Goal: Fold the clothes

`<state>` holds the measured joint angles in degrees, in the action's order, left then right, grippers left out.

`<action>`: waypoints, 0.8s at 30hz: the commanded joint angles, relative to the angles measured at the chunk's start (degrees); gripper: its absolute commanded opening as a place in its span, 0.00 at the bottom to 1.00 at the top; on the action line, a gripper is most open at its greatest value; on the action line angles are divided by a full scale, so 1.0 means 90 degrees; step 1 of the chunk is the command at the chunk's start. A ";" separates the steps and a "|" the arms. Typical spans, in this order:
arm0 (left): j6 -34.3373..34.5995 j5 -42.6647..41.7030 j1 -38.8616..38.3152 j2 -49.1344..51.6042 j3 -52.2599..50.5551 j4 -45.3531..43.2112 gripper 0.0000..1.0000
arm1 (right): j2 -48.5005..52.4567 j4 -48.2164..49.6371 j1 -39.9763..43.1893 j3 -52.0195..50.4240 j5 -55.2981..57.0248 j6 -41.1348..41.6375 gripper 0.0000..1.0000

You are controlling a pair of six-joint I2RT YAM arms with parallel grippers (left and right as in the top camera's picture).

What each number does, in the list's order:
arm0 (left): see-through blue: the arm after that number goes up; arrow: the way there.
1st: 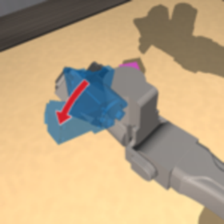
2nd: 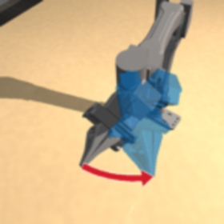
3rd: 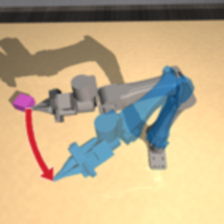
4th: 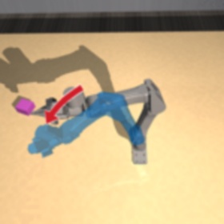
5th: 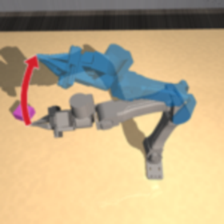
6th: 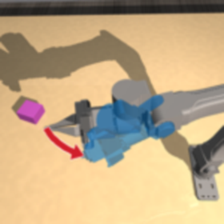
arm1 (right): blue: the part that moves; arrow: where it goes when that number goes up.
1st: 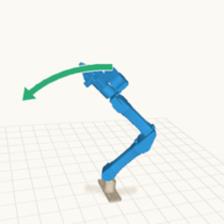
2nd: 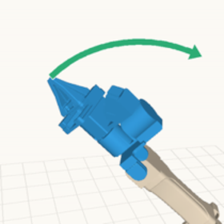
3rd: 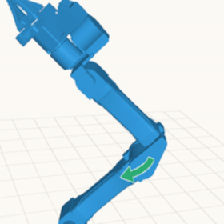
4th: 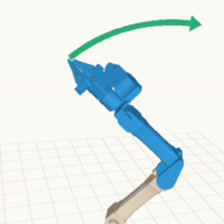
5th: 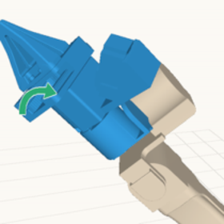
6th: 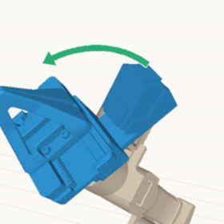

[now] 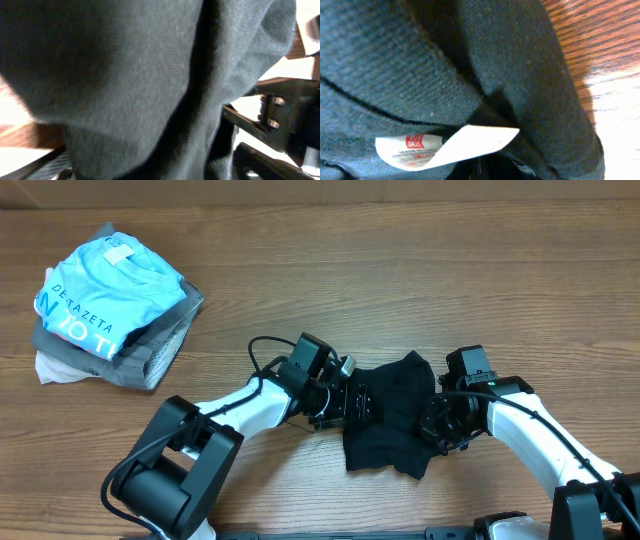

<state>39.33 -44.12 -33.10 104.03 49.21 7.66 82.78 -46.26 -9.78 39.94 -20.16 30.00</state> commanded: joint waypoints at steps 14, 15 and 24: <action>-0.0816 -0.0427 -0.0172 0.0165 -0.0104 -0.1547 0.04 | 0.0024 0.0022 0.0017 -0.0022 -0.0066 -0.0073 0.04; -0.0823 -0.0566 -0.0104 0.0165 -0.0090 -0.1525 0.04 | 0.0024 -0.0019 0.0024 0.0024 -0.0121 -0.0226 0.04; -0.1311 -0.2001 0.1200 -0.0151 0.0068 -0.1511 0.04 | -0.0782 -0.1535 0.0267 0.1826 -0.0287 -0.0838 0.04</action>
<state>31.70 -54.22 -26.85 104.90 48.27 -5.58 80.44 -59.09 -7.84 49.21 -22.13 24.75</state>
